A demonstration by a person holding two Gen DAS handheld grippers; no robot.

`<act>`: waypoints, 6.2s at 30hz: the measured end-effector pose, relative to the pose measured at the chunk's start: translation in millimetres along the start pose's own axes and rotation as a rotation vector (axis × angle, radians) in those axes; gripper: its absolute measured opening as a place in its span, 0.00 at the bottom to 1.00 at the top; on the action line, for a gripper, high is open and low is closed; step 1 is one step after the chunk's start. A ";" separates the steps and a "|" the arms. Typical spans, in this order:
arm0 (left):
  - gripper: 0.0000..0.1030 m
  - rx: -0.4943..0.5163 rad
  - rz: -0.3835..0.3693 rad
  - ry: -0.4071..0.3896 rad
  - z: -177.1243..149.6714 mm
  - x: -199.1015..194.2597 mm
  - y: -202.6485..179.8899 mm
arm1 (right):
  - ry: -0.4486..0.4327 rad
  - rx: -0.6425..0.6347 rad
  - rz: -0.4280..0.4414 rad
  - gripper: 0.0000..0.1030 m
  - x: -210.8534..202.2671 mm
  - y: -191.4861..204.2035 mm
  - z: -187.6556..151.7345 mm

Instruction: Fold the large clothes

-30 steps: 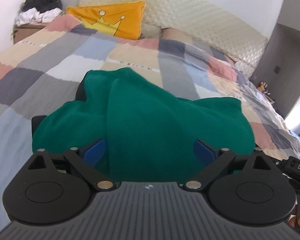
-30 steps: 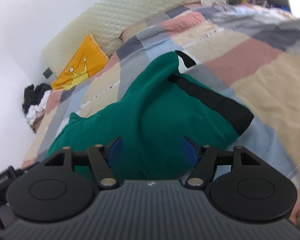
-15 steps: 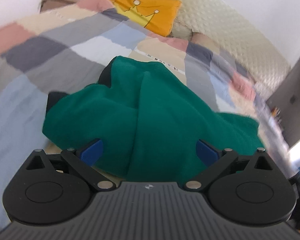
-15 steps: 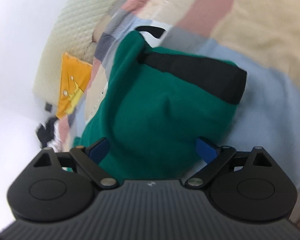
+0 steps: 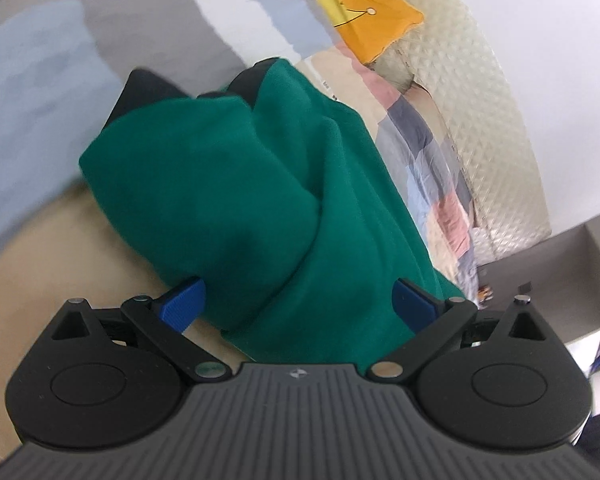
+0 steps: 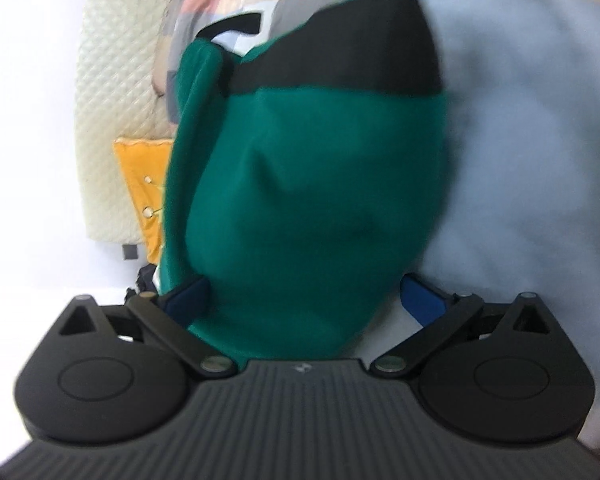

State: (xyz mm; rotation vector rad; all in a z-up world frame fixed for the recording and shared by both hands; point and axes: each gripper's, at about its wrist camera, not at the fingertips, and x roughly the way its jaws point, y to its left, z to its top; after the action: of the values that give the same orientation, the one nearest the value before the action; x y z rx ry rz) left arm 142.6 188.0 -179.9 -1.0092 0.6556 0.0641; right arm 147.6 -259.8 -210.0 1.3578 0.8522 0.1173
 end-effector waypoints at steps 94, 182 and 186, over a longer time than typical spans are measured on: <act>0.57 0.115 -0.012 -0.037 55.3 -4.9 -78.5 | -0.065 -0.342 0.025 0.49 -14.6 122.6 14.0; 0.94 0.773 0.232 -0.096 52.8 79.4 -117.0 | -0.288 -1.245 -0.379 0.83 78.3 154.1 14.1; 0.94 0.769 0.302 -0.064 56.0 91.5 -100.7 | -0.271 -1.241 -0.400 0.83 85.5 147.4 19.0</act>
State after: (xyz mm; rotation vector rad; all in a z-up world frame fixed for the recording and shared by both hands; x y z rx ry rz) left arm 277.9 155.4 -131.9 -0.1645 0.6898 0.0976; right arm 276.7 -191.6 -120.1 0.0296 0.6002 0.1130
